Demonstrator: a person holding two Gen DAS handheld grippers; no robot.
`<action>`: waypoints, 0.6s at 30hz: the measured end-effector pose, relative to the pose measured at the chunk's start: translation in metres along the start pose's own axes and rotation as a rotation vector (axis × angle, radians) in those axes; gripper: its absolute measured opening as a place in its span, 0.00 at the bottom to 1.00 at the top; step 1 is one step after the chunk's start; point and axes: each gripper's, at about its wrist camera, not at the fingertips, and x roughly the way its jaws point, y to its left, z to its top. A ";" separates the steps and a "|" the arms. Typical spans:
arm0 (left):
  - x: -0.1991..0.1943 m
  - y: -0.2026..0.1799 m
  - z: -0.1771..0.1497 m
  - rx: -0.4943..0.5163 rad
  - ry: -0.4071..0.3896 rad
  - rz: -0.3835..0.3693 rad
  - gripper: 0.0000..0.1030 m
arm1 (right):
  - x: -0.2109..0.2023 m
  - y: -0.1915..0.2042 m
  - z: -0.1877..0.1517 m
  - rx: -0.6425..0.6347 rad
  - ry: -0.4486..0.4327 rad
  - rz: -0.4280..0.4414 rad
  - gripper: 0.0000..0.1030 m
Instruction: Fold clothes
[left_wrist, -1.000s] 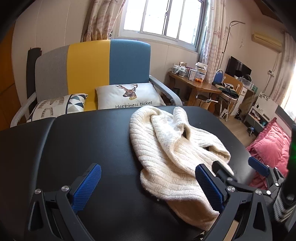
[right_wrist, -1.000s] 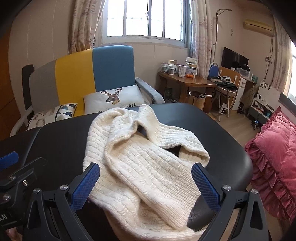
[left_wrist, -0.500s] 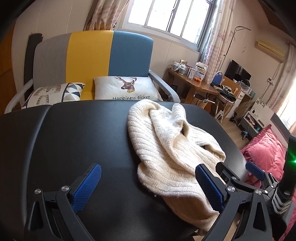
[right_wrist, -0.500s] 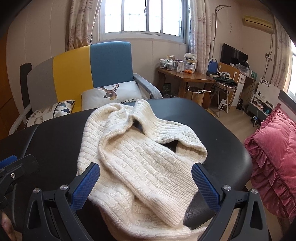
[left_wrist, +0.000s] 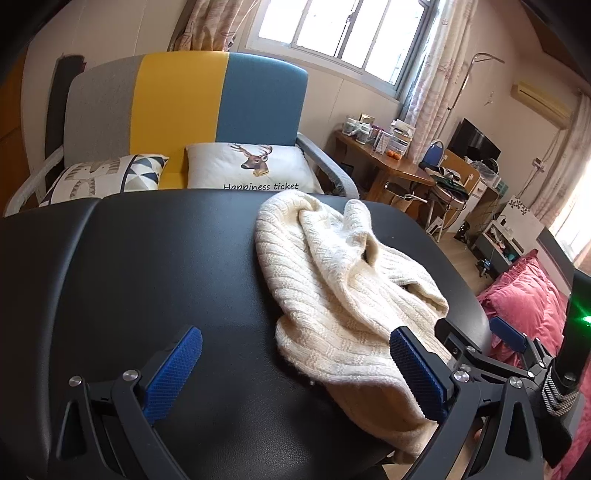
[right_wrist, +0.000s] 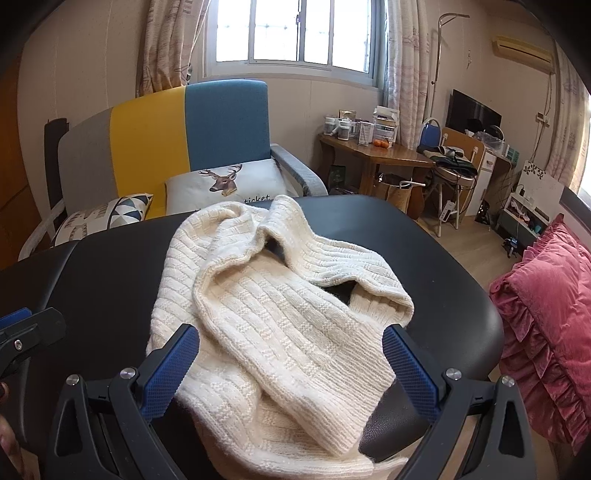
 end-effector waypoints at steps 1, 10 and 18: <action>0.001 0.002 0.000 -0.005 0.005 -0.001 1.00 | 0.000 -0.002 0.000 0.000 0.001 0.019 0.98; 0.023 0.023 -0.012 -0.050 0.121 -0.093 1.00 | 0.003 -0.035 0.002 0.023 0.145 0.436 0.96; 0.053 0.034 -0.032 -0.124 0.223 -0.146 1.00 | 0.036 -0.042 -0.001 0.000 0.317 0.556 0.78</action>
